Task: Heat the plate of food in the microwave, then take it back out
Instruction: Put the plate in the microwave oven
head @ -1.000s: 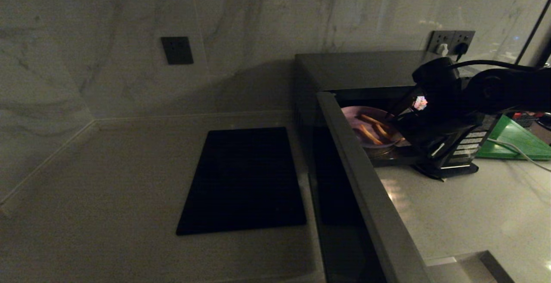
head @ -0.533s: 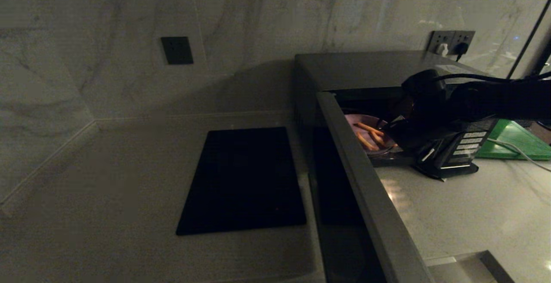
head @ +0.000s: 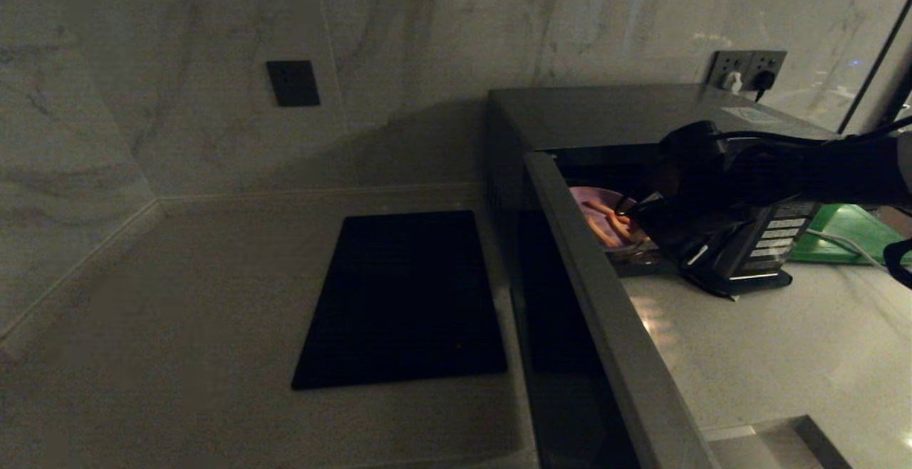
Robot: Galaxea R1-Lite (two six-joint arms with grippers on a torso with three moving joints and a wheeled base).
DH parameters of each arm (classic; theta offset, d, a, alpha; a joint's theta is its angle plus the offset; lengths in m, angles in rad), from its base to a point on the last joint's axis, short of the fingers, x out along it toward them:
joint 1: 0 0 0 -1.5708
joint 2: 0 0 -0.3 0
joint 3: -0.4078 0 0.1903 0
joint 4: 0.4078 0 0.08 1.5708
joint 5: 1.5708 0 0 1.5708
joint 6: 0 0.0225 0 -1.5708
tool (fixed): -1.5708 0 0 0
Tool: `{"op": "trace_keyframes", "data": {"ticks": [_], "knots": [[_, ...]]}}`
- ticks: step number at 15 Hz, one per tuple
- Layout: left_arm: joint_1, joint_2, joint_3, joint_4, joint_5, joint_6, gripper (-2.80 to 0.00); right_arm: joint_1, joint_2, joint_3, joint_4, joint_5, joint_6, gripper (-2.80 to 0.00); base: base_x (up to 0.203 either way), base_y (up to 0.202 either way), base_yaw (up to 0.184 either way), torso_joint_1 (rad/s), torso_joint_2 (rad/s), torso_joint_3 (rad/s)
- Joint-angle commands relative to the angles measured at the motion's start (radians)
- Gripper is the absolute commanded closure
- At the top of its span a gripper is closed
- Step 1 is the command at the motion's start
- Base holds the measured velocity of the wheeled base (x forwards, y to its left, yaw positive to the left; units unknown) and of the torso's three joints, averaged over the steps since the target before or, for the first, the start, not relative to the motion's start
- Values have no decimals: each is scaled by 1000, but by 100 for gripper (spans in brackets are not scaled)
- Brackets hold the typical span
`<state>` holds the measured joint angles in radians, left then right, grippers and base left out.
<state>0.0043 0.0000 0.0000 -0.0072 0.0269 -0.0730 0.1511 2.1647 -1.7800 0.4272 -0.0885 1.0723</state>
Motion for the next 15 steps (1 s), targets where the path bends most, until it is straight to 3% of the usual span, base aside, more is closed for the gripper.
{"op": "trace_keyframes", "data": {"ticks": [1, 15], "knots": [[0, 2, 0, 0, 1, -1, 0, -1, 20, -4, 2, 1, 6, 0, 0, 0, 0, 0, 0, 0], [0, 2, 0, 0, 1, -1, 0, -34, 104, -67, 1, 26, 0, 0, 0, 0, 0, 0, 0, 0]]}}
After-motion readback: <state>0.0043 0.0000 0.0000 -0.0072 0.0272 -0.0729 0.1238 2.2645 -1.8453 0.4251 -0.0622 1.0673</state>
